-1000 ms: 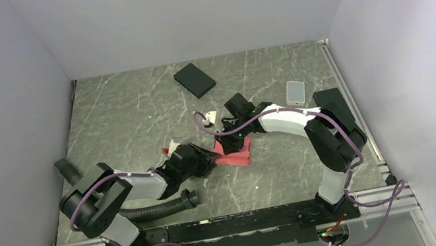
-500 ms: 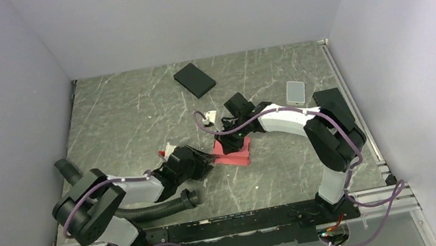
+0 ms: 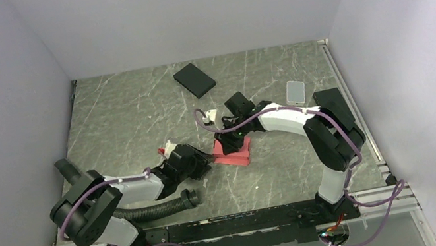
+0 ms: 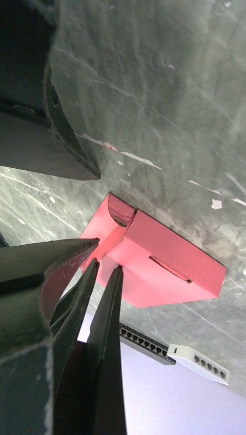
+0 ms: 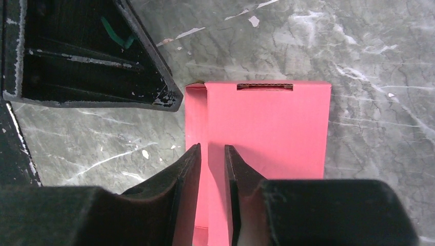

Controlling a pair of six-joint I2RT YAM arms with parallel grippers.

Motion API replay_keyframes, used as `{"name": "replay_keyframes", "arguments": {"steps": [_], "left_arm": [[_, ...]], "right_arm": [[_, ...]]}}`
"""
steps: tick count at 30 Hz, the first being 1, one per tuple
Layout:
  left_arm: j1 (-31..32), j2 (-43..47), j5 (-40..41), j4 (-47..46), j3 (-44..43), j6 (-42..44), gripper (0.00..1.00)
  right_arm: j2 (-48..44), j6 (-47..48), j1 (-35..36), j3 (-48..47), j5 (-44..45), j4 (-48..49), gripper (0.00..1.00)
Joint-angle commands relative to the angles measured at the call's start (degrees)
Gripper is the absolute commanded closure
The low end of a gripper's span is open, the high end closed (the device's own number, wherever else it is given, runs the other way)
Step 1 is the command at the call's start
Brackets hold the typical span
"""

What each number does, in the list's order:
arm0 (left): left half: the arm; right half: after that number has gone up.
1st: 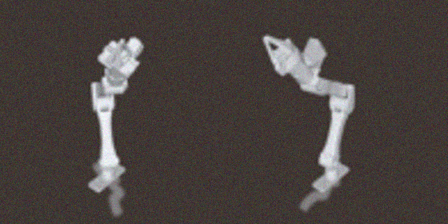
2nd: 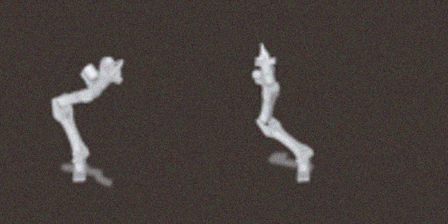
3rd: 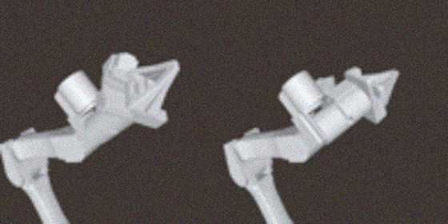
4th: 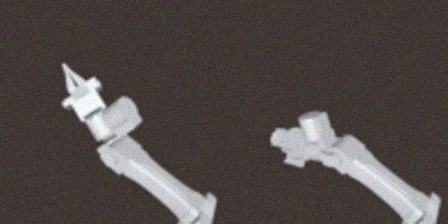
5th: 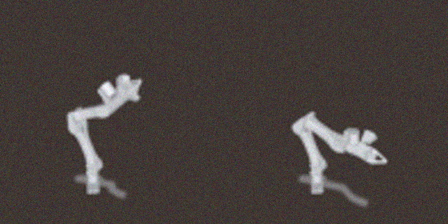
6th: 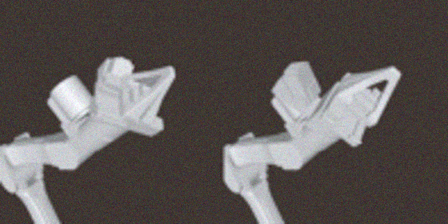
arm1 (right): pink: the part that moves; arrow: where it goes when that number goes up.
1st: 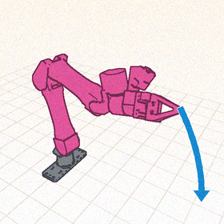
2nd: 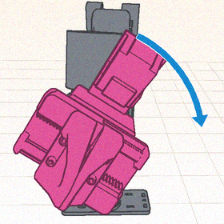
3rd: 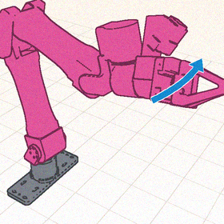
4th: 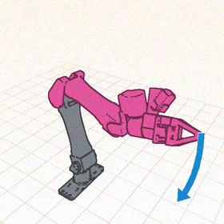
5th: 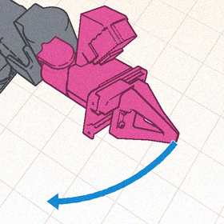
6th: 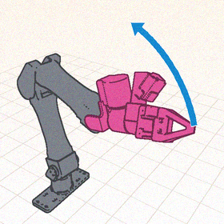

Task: Fold the paper box
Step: Pick up the paper box from the center of the board.

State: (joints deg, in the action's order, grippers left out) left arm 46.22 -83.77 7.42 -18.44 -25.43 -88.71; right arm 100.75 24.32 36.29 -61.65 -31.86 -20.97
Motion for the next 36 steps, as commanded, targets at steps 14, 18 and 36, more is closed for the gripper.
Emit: {"name": "replay_keyframes", "arguments": {"steps": [14,18,36], "left_arm": [[-0.1,1.2,-0.1,5.1,-3.8,12.4,0.49],[-0.1,1.6,-0.3,6.2,-4.4,13.3,0.5],[-1.6,1.9,-3.7,6.2,-5.9,15.7,0.49]], "right_arm": [[-6.1,1.5,-2.7,-3.7,-4.8,-4.7,0.52],[-6.9,2.6,-4.2,-3.5,-2.8,-4.3,0.43],[1.9,5.1,-3.7,-5.8,-1.1,-8.5,0.71]]}}
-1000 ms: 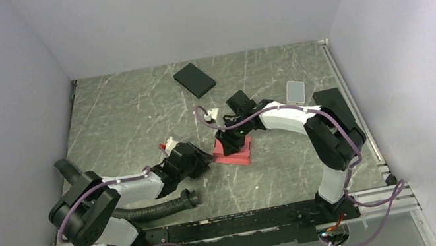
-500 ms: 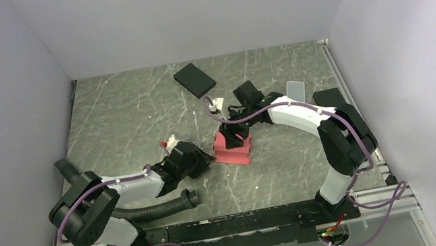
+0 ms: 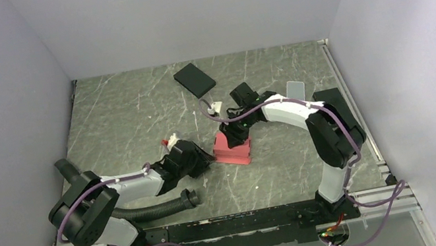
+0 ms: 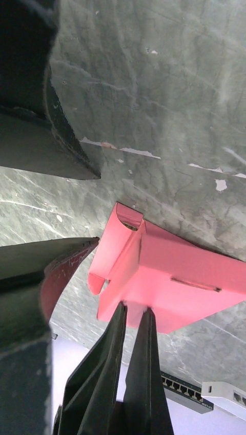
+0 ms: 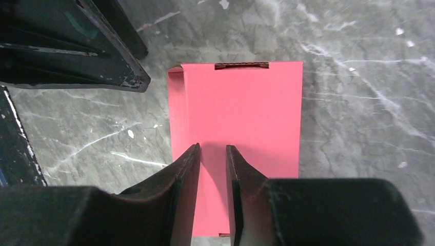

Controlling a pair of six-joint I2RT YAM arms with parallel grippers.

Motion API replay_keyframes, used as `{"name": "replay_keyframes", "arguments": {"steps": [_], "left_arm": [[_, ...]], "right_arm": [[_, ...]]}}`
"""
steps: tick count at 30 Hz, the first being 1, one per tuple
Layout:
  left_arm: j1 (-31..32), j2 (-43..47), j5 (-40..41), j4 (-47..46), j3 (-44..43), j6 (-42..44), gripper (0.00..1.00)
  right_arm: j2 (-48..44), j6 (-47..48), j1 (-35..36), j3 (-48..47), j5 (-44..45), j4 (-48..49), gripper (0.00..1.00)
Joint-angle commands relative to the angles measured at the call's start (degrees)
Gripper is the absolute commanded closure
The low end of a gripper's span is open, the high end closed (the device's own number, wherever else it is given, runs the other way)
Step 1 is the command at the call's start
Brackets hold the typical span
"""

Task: Fold the paper box
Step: Pick up the paper box from the center of the board.

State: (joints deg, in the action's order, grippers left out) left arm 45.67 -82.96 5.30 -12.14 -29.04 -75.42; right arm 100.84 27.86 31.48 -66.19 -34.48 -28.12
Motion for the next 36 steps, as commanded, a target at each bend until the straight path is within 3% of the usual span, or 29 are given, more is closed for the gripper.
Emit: {"name": "replay_keyframes", "arguments": {"steps": [1,7,13,19,27,36], "left_arm": [[-1.3,1.0,-2.0,0.0,-2.6,2.6,0.49],[-6.2,1.0,-4.7,0.5,-3.5,5.8,0.47],[-11.8,-3.2,-13.4,3.1,-10.2,17.1,0.47],[-12.6,-11.2,-21.9,5.8,-18.1,25.6,0.47],[-12.5,-16.3,-23.0,12.0,-22.4,29.6,0.51],[-12.6,-19.5,-23.4,16.0,-23.2,31.8,0.69]], "right_arm": [[2.2,1.8,1.4,-1.1,2.0,-1.5,0.73],[4.4,1.9,1.7,-0.8,4.1,-1.4,0.77],[4.7,1.6,1.7,-1.0,2.7,-1.8,0.77],[5.0,0.6,0.8,-1.7,-0.4,-2.5,0.75],[5.3,-0.3,-0.3,-1.8,-2.9,-2.9,0.74],[4.2,-1.8,-2.2,-2.9,-6.7,-3.9,0.62]]}}
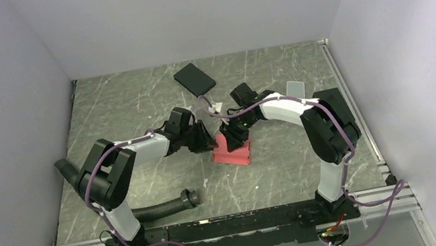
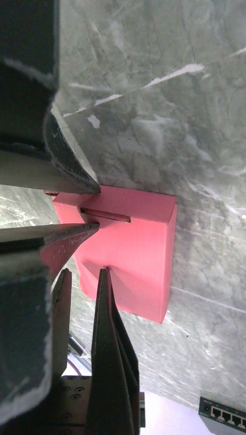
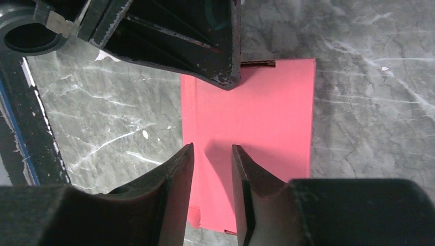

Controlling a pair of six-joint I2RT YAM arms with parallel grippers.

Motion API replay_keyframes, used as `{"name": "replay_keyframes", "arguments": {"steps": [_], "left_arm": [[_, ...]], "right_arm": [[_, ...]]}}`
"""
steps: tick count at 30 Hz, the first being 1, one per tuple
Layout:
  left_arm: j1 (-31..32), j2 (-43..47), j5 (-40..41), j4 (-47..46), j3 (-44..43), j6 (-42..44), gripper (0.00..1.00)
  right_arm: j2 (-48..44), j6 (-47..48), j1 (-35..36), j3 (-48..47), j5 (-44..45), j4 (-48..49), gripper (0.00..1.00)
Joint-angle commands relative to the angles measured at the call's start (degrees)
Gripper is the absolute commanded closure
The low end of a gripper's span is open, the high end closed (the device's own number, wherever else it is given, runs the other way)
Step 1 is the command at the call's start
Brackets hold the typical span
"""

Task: Fold the paper box
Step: Pick up the paper box from the center of the board.

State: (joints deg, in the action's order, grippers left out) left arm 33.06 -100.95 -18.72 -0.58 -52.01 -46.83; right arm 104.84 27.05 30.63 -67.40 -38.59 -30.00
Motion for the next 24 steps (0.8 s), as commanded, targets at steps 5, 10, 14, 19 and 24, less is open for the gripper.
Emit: {"name": "replay_keyframes", "arguments": {"steps": [5,10,14,19,24], "left_arm": [[-0.1,-1.9,0.4,3.7,1.2,2.9,0.75],[-0.2,-1.5,0.6,3.2,2.5,2.6,0.77],[-0.5,-1.3,0.5,2.8,3.1,2.5,0.78],[-0.9,-1.4,-0.1,1.5,4.2,2.0,0.8],[-1.3,-1.0,-0.8,-0.5,5.9,1.5,0.81]], "right_arm": [[-2.8,-2.5,-5.1,-2.1,-6.2,-2.6,0.55],[-4.7,-7.2,-10.0,-1.4,-7.9,-1.6,0.46],[-4.7,-13.2,-14.2,0.6,-8.7,0.3,0.43],[-4.0,-17.5,-16.2,4.6,-8.0,2.7,0.38],[-1.8,-19.7,-17.1,5.8,-8.6,4.0,0.35]]}}
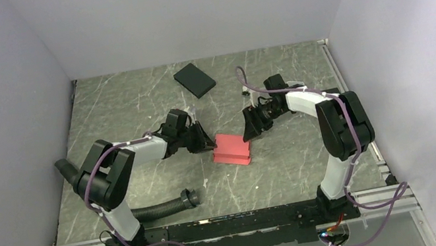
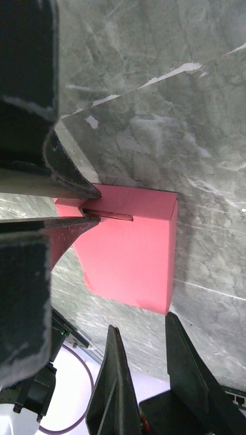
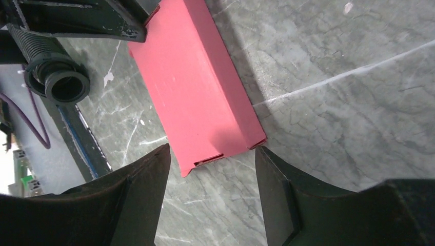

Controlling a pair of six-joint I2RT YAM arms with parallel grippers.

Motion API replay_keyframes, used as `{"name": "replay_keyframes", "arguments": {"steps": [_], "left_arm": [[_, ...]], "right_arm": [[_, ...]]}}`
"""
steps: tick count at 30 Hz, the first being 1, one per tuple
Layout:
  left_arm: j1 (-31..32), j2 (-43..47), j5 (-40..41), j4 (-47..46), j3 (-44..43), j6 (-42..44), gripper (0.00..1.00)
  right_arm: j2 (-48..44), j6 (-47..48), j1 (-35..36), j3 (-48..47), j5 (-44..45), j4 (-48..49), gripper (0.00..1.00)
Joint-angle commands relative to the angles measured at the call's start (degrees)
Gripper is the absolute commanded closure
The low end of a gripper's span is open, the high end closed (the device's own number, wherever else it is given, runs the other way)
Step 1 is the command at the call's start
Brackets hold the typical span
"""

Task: Fold the paper box
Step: Pick up the paper box from the center of the board.

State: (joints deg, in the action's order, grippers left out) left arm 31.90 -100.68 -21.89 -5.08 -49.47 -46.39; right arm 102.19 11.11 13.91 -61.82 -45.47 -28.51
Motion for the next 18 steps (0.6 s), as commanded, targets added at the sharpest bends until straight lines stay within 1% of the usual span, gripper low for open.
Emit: {"name": "replay_keyframes", "arguments": {"steps": [1,6,18], "left_arm": [[-0.2,-1.2,2.4,3.8,3.5,1.0,0.82],[-0.8,-0.9,2.0,3.0,4.8,0.9,0.82],[-1.6,-0.6,1.0,2.0,6.4,0.8,0.83]], "right_arm": [[1.3,-4.3,-0.5,0.3,-1.9,2.8,0.34],[3.2,-6.5,-1.6,1.0,-3.6,3.8,0.29],[6.1,-10.9,-2.1,3.1,-8.8,7.1,0.26]]}}
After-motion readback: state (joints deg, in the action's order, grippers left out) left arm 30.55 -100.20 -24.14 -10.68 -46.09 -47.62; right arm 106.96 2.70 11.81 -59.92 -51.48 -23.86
